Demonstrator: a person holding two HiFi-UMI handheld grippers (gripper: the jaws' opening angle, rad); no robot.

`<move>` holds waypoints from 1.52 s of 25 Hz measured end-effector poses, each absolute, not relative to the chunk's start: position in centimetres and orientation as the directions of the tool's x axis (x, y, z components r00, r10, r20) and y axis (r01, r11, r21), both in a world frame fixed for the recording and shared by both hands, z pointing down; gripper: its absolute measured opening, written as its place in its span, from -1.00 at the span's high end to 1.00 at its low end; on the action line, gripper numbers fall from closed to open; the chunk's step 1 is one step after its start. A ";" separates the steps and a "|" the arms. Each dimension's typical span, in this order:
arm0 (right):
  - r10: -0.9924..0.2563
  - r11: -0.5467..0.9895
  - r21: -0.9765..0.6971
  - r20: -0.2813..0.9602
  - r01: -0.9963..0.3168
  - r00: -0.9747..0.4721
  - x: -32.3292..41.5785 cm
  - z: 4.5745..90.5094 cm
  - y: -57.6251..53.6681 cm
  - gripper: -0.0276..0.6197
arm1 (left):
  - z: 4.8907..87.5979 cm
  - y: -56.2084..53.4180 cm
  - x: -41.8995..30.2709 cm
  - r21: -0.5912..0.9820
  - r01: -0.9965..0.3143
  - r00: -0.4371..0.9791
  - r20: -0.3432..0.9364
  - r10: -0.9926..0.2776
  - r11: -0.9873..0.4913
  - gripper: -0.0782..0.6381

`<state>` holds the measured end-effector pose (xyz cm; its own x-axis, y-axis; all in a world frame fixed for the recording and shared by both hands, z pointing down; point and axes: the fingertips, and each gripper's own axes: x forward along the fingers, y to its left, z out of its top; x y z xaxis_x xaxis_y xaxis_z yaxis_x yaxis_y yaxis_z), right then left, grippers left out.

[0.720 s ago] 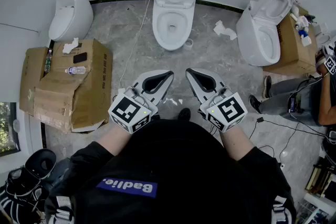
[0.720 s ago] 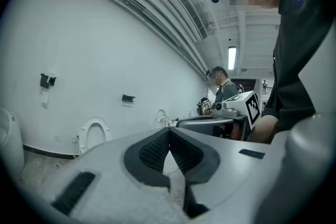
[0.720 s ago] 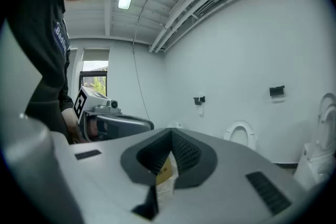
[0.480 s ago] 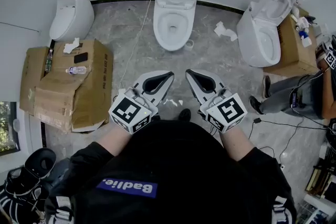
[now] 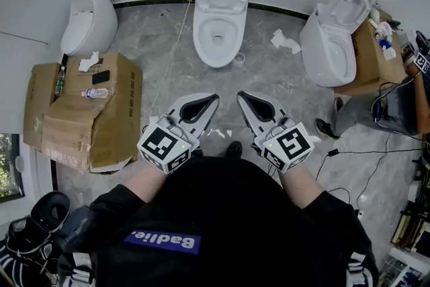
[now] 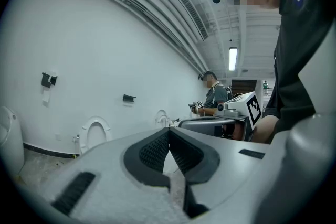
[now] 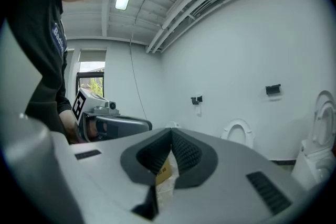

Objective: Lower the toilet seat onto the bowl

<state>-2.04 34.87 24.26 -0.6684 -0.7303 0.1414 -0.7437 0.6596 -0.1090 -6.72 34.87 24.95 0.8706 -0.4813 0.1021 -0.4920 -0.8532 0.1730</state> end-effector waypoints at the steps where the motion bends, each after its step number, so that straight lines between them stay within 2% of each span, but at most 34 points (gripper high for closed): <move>1: -0.734 0.656 -0.109 0.142 -0.747 -0.665 -1.8 24.3 34.9 0.83 | 25.0 34.8 -6.6 0.174 -0.493 0.870 0.100 -0.483 -0.852 0.73; 15: -0.741 0.639 -0.143 0.149 -0.756 -0.655 3.3 25.3 33.5 0.83 | 25.6 33.2 -3.1 0.182 -0.534 0.845 0.112 -0.522 -0.826 0.73; 25: -0.706 0.687 -0.145 0.097 -0.712 -0.701 5.8 25.0 30.9 0.83 | 25.3 30.8 -0.1 0.157 -0.607 0.795 0.108 -0.597 -0.779 0.73; 38: -0.726 0.658 -0.146 0.140 -0.739 -0.673 4.2 26.8 24.6 0.83 | 25.9 23.4 -3.1 0.152 -0.609 0.793 0.097 -0.602 -0.778 0.73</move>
